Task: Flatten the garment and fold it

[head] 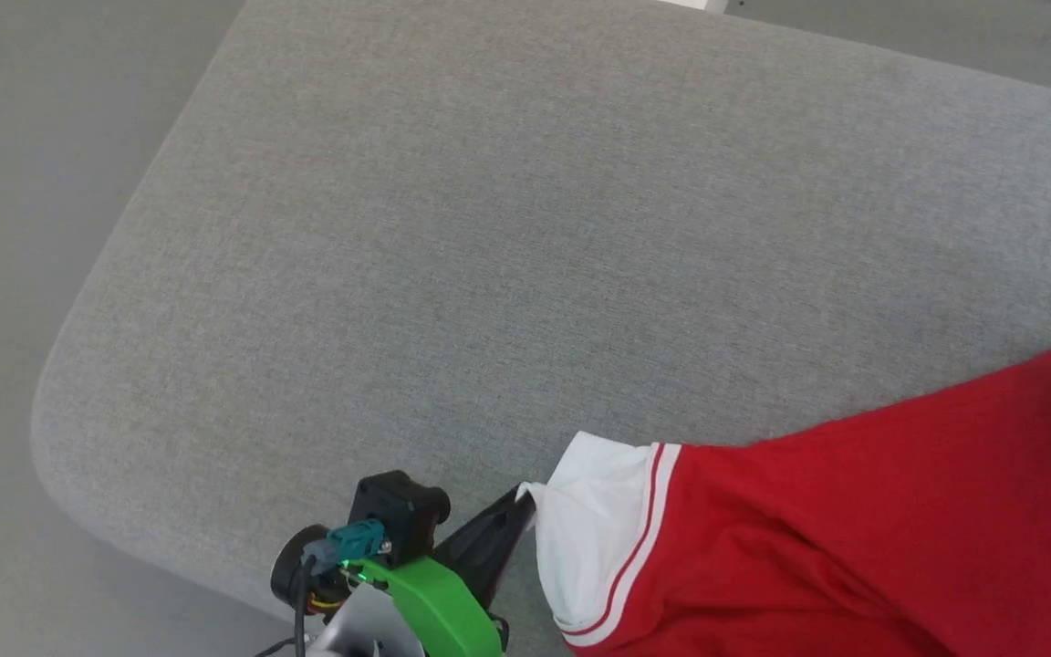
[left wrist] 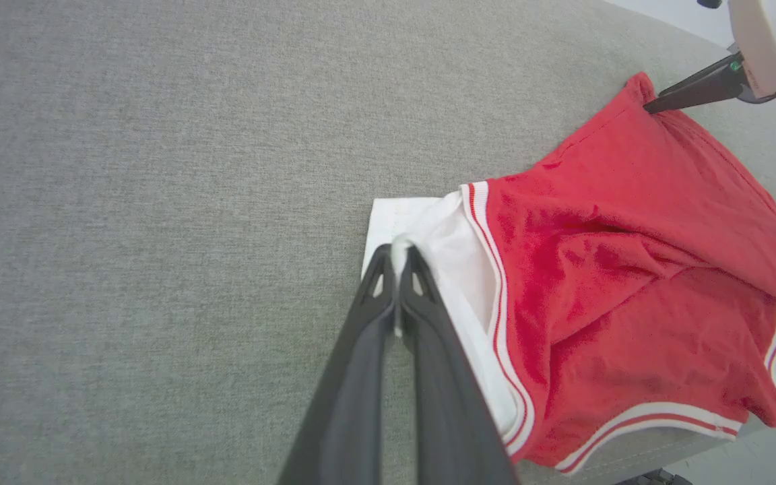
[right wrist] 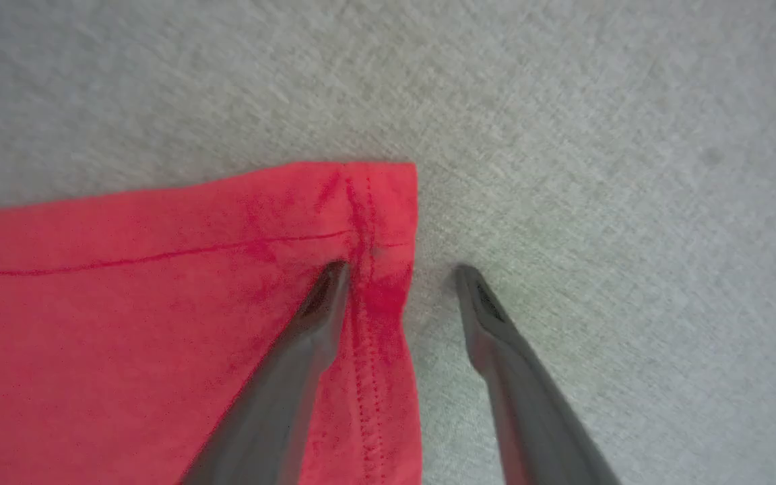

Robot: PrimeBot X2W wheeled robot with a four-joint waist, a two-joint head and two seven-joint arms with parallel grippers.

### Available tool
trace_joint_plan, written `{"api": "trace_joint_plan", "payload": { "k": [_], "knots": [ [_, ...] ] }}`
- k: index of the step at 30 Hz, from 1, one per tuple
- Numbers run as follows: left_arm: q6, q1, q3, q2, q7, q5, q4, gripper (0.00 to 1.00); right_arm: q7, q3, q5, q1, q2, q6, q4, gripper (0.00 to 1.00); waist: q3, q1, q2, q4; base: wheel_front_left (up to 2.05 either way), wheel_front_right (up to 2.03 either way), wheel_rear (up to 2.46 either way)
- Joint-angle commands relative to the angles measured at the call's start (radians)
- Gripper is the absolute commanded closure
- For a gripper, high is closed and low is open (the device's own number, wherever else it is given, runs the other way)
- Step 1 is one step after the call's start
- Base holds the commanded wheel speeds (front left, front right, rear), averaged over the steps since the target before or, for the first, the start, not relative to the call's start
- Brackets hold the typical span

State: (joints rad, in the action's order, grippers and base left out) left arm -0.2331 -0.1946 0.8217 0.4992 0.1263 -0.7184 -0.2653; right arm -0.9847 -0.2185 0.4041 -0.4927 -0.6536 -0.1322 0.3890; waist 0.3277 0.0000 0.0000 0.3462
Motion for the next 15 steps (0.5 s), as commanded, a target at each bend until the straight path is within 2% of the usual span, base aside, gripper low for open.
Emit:
{"api": "trace_joint_plan", "payload": {
  "k": [1, 8, 15],
  "knots": [
    [0.004, -0.017, -0.003, -0.004, -0.006, 0.002, 0.005, 1.0, 0.004, -0.052, 0.013, 0.059, 0.039, 0.002, 0.062, 1.0, -0.003, 0.0, 0.0, -0.001, 0.0, 0.0, 0.0],
    [0.005, -0.013, -0.02, 0.013, -0.017, -0.007, 0.02, 1.0, 0.151, -0.015, 0.038, 0.008, 0.04, 0.002, 0.083, 1.0, -0.064, 0.0, 0.0, -0.039, 0.0, 0.0, 0.0],
    [0.0, -0.021, -0.079, 0.058, -0.056, -0.01, 0.001, 1.0, 0.309, 0.041, 0.111, -0.057, 0.03, 0.002, 0.032, 1.0, -0.176, 0.0, 0.0, -0.117, 0.0, 0.0, 0.0]
  ]
}}
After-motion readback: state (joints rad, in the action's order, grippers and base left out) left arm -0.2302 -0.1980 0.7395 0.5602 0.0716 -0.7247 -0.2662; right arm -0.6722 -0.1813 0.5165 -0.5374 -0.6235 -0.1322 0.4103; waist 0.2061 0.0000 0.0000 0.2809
